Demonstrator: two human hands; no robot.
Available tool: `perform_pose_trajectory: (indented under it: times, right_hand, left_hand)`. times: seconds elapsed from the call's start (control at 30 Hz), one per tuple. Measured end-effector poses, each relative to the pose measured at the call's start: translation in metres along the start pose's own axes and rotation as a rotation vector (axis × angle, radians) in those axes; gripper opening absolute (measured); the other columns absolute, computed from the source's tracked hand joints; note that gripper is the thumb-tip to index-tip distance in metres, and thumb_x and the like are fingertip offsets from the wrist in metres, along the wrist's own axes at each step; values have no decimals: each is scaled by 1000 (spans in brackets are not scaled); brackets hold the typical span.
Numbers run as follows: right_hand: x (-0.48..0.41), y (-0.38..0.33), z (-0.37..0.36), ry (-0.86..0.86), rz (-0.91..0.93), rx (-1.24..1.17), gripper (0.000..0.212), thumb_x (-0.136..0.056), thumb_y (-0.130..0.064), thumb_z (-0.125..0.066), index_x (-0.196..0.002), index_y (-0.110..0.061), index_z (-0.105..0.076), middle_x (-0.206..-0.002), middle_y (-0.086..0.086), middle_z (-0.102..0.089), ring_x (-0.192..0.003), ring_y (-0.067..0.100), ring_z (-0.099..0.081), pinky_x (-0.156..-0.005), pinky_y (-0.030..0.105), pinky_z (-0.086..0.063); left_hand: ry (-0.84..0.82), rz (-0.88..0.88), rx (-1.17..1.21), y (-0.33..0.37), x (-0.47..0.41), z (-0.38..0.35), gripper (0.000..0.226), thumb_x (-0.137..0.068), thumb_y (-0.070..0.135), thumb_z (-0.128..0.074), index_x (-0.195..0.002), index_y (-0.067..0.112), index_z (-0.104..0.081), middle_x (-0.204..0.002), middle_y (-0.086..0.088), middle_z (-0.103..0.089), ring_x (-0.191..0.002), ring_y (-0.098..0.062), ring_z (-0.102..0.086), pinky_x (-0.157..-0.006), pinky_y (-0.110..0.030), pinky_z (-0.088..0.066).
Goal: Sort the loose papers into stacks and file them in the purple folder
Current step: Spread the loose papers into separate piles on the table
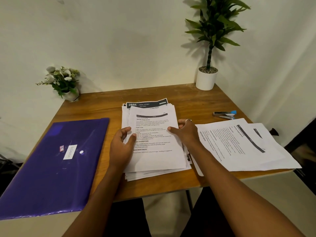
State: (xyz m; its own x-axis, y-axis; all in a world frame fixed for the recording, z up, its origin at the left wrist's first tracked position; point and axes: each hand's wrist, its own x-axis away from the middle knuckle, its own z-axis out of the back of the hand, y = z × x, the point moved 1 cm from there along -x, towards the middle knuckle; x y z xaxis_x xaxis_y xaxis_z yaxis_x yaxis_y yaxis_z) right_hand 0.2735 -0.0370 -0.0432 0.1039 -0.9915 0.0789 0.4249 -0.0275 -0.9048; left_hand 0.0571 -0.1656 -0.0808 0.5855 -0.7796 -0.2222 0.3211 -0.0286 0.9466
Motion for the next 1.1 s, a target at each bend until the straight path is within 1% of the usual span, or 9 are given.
perform_pose_trajectory:
  times: [0.07, 0.17, 0.27, 0.37, 0.53, 0.7, 0.83, 1.03, 1.1]
  right_hand:
    - [-2, 0, 0, 18, -9, -15, 44, -82, -26, -85, -118, -12, -62, -120, 4, -70, -92, 11, -61, -61, 16, -43]
    - [-4, -1, -1, 61, -4, -18, 29, -83, -25, -84, -102, -14, -65, -107, 3, -72, -86, 13, -64, -61, 17, -44]
    - [-6, -3, -6, 40, -4, -17, 23, -83, -30, -84, -90, -12, -70, -94, -1, -73, -82, 14, -68, -61, 21, -46]
    - [-8, -6, -7, 72, 32, -23, 20, -84, -30, -82, -85, -12, -73, -90, -2, -73, -79, 12, -68, -61, 21, -47]
    - [-10, -5, 8, 77, 54, -97, 14, -92, -29, -75, -93, -15, -74, -90, -5, -73, -84, 10, -67, -66, 21, -48]
    - [-10, 0, 18, 42, 70, -120, 18, -95, -23, -71, -109, -11, -74, -101, -2, -75, -92, 12, -70, -77, 23, -53]
    - [-4, 0, 17, 26, 61, -153, 4, -98, -21, -67, -100, -18, -68, -92, -10, -70, -87, 6, -66, -70, 17, -48]
    - [2, -5, 36, 107, 54, -136, 9, -100, -27, -63, -103, -19, -66, -94, -8, -66, -87, 6, -60, -67, 18, -44]
    - [4, -4, 54, 170, 29, -126, 13, -102, -28, -59, -108, -18, -65, -97, -6, -66, -90, 12, -61, -66, 19, -42]
  left_hand:
    - [2, -8, -2, 2, 1, 0, 36, -96, 25, -69, -130, 18, -60, -133, 3, -63, -127, -14, -58, -102, -31, -52]
    - [5, -5, 0, 3, 1, 0, 36, -96, 24, -69, -130, 18, -60, -134, 2, -63, -129, -15, -57, -103, -31, -51]
    - [1, -2, 4, 2, 1, 0, 36, -96, 26, -68, -130, 19, -60, -134, 2, -63, -129, -15, -57, -105, -37, -52]
    - [15, 13, 13, 2, 1, 0, 35, -97, 29, -67, -130, 21, -60, -132, 5, -63, -126, -14, -59, -103, -37, -53]
    - [50, 41, 46, 4, 1, 1, 36, -98, 34, -64, -131, 18, -60, -127, 6, -65, -119, -9, -62, -101, -36, -54]
    - [32, 49, 7, 1, 2, -3, 35, -98, 29, -65, -131, 21, -59, -133, 5, -63, -126, -15, -58, -105, -40, -51]
    - [38, 49, -17, -1, 1, -2, 34, -98, 24, -65, -131, 22, -58, -136, 6, -60, -130, -15, -55, -109, -40, -48]
    - [-6, 44, -215, 2, 2, -6, 38, -98, 6, -61, -130, 25, -58, -141, 6, -57, -129, -14, -55, -104, -34, -51]
    - [-30, 34, -244, 2, 2, -6, 39, -98, 3, -59, -128, 27, -58, -141, 8, -56, -126, -15, -57, -99, -38, -56]
